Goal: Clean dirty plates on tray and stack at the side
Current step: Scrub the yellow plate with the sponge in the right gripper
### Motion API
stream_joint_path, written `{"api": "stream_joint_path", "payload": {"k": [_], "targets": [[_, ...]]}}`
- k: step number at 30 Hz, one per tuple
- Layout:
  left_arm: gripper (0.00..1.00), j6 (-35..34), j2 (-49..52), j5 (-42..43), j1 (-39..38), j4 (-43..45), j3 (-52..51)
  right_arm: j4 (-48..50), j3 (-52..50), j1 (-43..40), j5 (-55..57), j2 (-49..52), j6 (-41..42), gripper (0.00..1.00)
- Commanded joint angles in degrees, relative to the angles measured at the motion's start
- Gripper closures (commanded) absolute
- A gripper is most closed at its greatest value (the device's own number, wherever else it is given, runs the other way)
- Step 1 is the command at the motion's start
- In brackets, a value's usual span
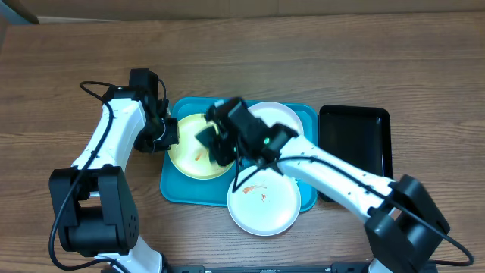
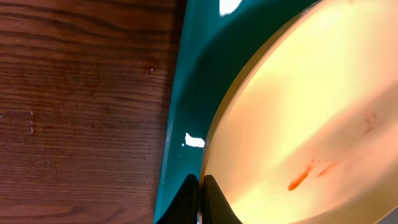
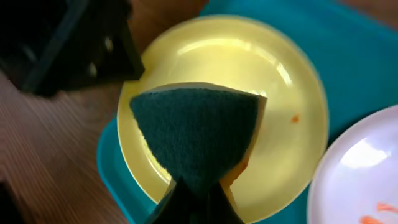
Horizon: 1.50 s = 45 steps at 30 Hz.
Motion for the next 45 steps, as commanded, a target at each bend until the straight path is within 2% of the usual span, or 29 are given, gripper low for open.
{"api": "stream_joint_path", "payload": {"k": [1, 6, 16, 30, 37, 45], "targets": [[0.96, 0.7, -0.6, 0.9, -0.5, -0.1, 0.0, -1.4, 4.2, -1.3, -0.3, -0.8, -1.2, 0.96], [0.96, 0.7, -0.6, 0.9, -0.5, 0.2, 0.0, -2.0, 4.1, -0.7, -1.6, 0.8, 1.8, 0.96], [0.96, 0.7, -0.6, 0.9, -0.9, 0.2, 0.0, 2.0, 4.1, 2.9, -4.0, 9.5, 2.1, 0.96], [0.96, 0.5, -0.6, 1.2, -1.2, 0.0, 0.0, 4.4, 4.1, 3.7, -4.9, 15.9, 1.8, 0.96], [0.96, 0.5, -0.6, 0.1, -1.2, -0.5, 0.0, 3.3, 4.1, 1.6, 4.9, 16.4, 1.8, 0.96], [0.96, 0.5, -0.6, -2.3, -1.2, -1.6, 0.0, 3.0, 4.6, -3.2, 2.4, 16.4, 1.8, 0.96]]}}
